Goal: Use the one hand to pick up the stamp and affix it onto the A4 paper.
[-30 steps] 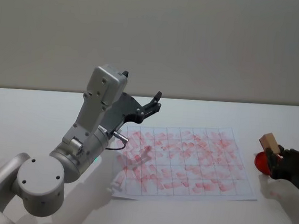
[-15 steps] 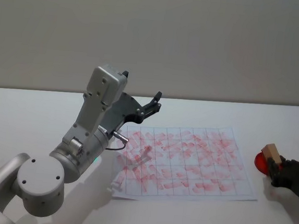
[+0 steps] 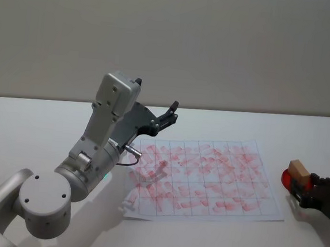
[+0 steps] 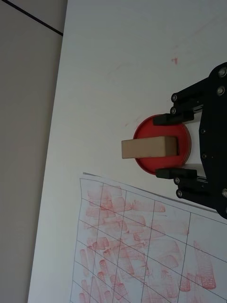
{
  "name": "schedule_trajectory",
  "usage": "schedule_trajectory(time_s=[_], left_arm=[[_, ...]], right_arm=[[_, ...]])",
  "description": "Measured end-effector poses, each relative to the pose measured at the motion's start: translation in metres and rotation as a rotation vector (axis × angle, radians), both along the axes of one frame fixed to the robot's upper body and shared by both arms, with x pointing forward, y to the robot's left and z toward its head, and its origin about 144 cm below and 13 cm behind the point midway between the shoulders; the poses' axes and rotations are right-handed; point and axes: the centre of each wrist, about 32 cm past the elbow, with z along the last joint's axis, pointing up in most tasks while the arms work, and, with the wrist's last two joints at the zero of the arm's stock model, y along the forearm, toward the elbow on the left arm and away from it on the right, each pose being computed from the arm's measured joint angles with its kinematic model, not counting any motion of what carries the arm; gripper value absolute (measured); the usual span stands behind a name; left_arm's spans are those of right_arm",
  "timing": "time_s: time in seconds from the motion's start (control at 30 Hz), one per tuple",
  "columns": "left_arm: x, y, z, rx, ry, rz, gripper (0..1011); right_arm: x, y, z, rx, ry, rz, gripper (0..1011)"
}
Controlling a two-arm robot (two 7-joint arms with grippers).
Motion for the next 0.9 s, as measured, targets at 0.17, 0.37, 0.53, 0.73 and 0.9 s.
schedule_trajectory(time_s=[0.17,0.37,0.53,0.73,0.9], left_arm=[[0.0,0.0,0.0,0.0,0.0,0.0,1001],[0.0,0.0,0.0,0.0,0.0,0.0,1001],[0.0,0.0,0.0,0.0,0.0,0.0,1001],[0.0,0.0,0.0,0.0,0.0,0.0,1001],[0.0,0.0,0.0,0.0,0.0,0.0,1001]], right_arm=[[0.0001,0.0,-0.0003,0.001,0.003,-0.002,639],[0.0003,0.0,-0.0007,0.001,0.006,-0.003,832],[0.0004,0.0001,-0.0008,0.002,0.007,-0.004,960],[0.0005,0.0001,-0.0009,0.002,0.008,-0.004,1001],[0.0005,0.0001,-0.0011,0.002,0.009,-0.005,1001]])
